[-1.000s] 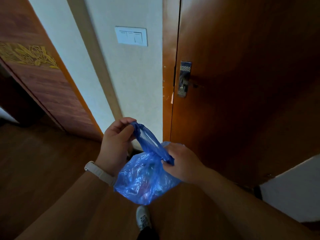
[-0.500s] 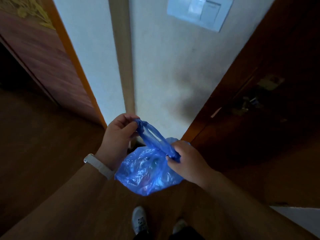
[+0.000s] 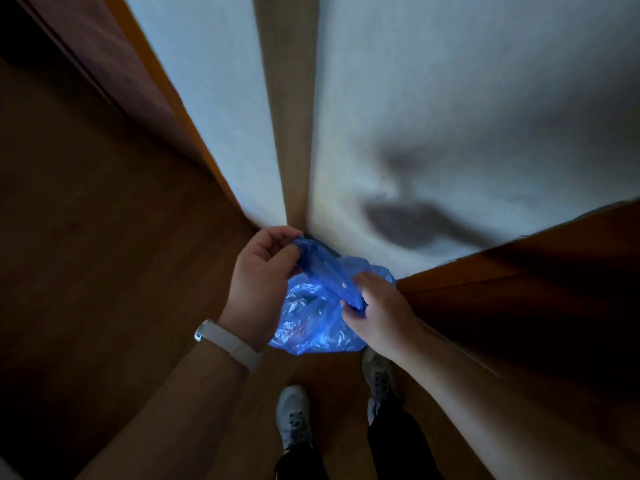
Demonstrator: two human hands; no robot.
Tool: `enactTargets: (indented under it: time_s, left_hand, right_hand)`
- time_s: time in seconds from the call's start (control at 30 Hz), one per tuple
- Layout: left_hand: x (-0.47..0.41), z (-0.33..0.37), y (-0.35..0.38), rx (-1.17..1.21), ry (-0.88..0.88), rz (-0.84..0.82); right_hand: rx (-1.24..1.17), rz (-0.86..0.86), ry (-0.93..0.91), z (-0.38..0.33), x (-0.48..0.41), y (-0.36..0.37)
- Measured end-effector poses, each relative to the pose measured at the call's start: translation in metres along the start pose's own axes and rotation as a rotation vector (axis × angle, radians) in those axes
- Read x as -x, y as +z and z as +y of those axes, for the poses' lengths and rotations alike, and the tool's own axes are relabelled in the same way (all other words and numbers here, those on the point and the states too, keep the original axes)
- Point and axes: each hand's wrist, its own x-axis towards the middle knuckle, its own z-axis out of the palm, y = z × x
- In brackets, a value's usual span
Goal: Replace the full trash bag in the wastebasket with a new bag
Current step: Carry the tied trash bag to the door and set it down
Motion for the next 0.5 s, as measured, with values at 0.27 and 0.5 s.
enactTargets:
  time_s: [0.27,0.5]
  left_hand:
    - [-0.100,-0.159,-0.024,-0.102,-0.022,0.034]
    - [-0.164,-0.269,-0.050,-0.318,-0.009,0.026]
  right_hand:
    - [-0.019,0.004,0.002,0.130,-0.032,0.128]
    - [0.033,-0.086,0.005,0.223,-0.055,0.237]
